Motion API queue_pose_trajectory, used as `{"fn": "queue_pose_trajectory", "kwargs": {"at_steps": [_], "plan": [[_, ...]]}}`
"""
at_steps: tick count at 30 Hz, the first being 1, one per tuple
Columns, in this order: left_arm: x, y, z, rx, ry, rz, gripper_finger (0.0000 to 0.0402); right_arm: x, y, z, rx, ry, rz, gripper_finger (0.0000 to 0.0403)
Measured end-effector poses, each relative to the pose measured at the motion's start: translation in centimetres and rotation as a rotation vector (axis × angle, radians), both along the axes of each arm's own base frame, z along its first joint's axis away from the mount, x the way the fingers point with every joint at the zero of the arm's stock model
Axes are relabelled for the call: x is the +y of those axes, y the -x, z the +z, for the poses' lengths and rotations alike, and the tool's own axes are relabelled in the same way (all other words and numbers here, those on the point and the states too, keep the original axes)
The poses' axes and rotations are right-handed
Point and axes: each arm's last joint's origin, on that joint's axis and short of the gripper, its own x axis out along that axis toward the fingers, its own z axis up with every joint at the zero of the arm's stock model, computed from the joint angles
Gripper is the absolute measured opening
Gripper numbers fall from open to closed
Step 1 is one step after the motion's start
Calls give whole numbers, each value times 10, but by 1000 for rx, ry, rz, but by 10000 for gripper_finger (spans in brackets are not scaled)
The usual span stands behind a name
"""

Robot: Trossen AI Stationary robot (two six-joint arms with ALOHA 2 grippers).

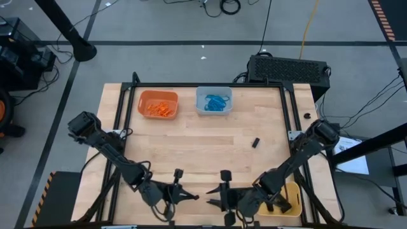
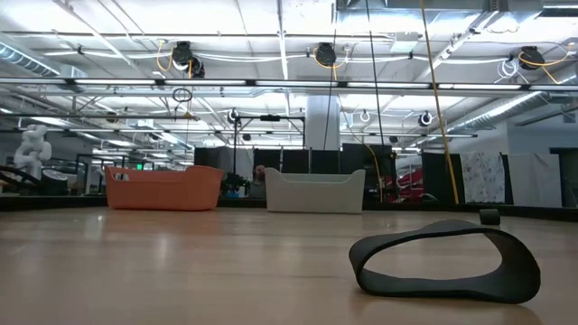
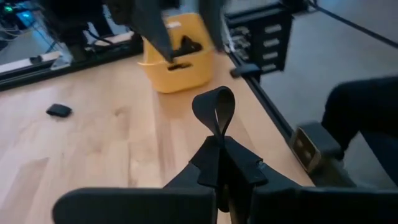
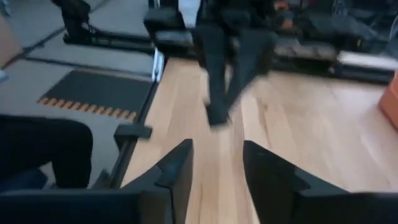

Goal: Sort rubber bands into baskets
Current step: Put the black rubberband into the yellow bin

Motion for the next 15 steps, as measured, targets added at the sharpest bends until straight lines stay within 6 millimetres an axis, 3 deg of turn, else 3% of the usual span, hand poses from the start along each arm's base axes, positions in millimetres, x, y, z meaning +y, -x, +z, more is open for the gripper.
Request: {"fn": "queue_pose_trajectory", "kwargs": {"at_steps": [10,15], "plan": [[12,-11,3,-25,15,22,12,-13,-13,3,-27,-17,-15,275],[19,-19,6,-59,28,47,12,-23,-19,3,-30,-21,-43,322]]}}
